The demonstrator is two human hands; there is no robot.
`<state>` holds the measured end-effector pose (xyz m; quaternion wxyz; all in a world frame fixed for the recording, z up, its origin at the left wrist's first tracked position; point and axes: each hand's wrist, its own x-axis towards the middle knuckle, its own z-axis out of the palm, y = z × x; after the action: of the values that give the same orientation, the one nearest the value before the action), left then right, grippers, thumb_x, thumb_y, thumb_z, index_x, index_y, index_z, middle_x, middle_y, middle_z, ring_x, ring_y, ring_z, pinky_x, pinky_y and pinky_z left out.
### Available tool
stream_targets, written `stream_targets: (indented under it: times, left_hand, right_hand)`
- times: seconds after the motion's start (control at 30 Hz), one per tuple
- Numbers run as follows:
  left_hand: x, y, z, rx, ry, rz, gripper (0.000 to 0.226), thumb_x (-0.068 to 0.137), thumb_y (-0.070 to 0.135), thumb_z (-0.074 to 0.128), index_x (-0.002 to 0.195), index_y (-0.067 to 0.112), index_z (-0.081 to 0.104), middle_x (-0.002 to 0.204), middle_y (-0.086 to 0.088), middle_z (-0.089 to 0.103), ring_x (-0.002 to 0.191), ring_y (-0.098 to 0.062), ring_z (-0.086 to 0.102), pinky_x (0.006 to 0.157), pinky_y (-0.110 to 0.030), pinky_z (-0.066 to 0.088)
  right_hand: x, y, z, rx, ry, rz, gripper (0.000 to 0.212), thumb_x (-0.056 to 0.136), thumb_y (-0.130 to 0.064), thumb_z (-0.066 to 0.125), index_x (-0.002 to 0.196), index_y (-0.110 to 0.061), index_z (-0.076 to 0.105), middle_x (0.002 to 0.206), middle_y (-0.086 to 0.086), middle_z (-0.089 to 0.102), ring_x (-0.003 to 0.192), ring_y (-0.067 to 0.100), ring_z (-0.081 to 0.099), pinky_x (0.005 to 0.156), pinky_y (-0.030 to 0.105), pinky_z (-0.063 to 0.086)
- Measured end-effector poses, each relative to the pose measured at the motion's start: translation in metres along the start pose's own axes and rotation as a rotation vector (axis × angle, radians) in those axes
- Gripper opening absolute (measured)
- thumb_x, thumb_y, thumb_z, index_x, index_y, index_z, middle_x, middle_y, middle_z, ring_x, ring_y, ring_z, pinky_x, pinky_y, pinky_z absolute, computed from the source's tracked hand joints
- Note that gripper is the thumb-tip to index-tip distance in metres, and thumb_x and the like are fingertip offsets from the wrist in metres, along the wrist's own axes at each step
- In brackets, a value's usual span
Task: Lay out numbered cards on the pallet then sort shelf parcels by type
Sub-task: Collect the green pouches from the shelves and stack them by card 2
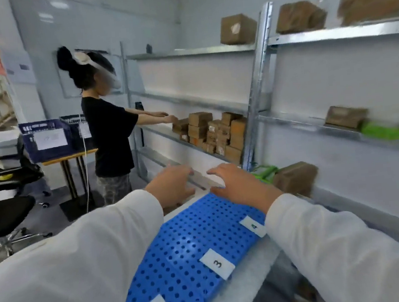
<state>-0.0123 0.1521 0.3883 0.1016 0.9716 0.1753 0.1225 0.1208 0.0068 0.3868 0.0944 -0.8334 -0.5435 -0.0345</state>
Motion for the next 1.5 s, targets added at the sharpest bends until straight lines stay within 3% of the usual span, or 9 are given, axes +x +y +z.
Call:
stream_targets:
  times: [0.2,0.3,0.47,0.57,0.7,1.07,1.23,1.5]
  left_hand:
    - [0.053,0.128,-0.006,-0.06,0.072,0.228,0.043,0.091,0.031,0.058,0.132,0.019,0.052,0.132,0.0,0.056,0.117,-0.018,0.054,0.094,-0.027,0.042]
    - [0.07,0.184,0.001,-0.11,0.06,0.276,0.044,0.09,0.031,0.06,0.13,0.016,0.052,0.13,-0.004,0.058,0.113,-0.019,0.056,0.096,-0.035,0.047]
    - [0.085,0.265,0.028,-0.135,0.031,0.367,0.051,0.09,0.035,0.061,0.136,0.018,0.046,0.14,-0.001,0.049,0.123,-0.018,0.05,0.102,-0.033,0.043]
    - [0.1,0.303,0.044,-0.138,-0.03,0.415,0.05,0.091,0.038,0.06,0.136,0.022,0.045,0.139,0.0,0.049,0.115,-0.017,0.053,0.098,-0.032,0.045]
    - [0.13,0.347,0.057,-0.112,-0.072,0.458,0.047,0.092,0.035,0.057,0.135,0.02,0.046,0.138,-0.001,0.049,0.123,-0.019,0.048,0.103,-0.035,0.041]
    - [0.267,0.426,0.09,-0.214,-0.063,0.565,0.046,0.091,0.032,0.059,0.133,0.017,0.049,0.137,-0.001,0.051,0.123,-0.018,0.049,0.1,-0.03,0.04]
    - [0.339,0.454,0.106,-0.265,-0.038,0.586,0.044,0.092,0.028,0.057,0.133,0.012,0.05,0.134,-0.006,0.053,0.118,-0.021,0.053,0.088,-0.024,0.04]
    - [0.429,0.487,0.142,-0.258,-0.069,0.578,0.042,0.093,0.029,0.055,0.133,0.014,0.052,0.132,-0.005,0.055,0.116,-0.02,0.054,0.093,-0.029,0.044]
  right_hand:
    - [-0.077,0.088,-0.069,-0.022,0.117,0.237,0.051,0.093,-0.038,0.054,0.14,-0.024,0.042,0.136,0.002,0.046,0.126,0.022,0.045,0.098,0.042,0.044]
    - [-0.117,0.129,-0.092,0.0,0.176,0.346,0.053,0.092,-0.039,0.056,0.141,-0.025,0.041,0.139,0.002,0.045,0.127,0.021,0.044,0.102,0.042,0.042]
    - [-0.175,0.186,-0.108,0.024,0.204,0.487,0.055,0.092,-0.038,0.053,0.143,-0.023,0.039,0.142,-0.001,0.042,0.13,0.019,0.04,0.104,0.041,0.039]
    - [-0.199,0.215,-0.116,0.018,0.2,0.537,0.054,0.093,-0.039,0.052,0.143,-0.023,0.039,0.143,-0.001,0.042,0.13,0.019,0.041,0.105,0.041,0.039]
    - [-0.218,0.256,-0.126,0.047,0.197,0.594,0.051,0.094,-0.038,0.053,0.142,-0.026,0.04,0.144,-0.001,0.041,0.131,0.02,0.04,0.106,0.041,0.037]
    - [-0.199,0.391,-0.145,0.079,0.255,0.769,0.051,0.093,-0.034,0.055,0.141,-0.025,0.043,0.142,0.0,0.046,0.128,0.018,0.046,0.105,0.037,0.04]
    - [-0.164,0.459,-0.16,0.019,0.276,0.789,0.049,0.093,-0.03,0.055,0.139,-0.016,0.047,0.136,0.006,0.049,0.123,0.021,0.048,0.1,0.035,0.043]
    - [-0.126,0.54,-0.156,0.052,0.261,0.824,0.045,0.096,-0.03,0.051,0.138,-0.013,0.046,0.135,0.008,0.044,0.123,0.024,0.046,0.099,0.033,0.04]
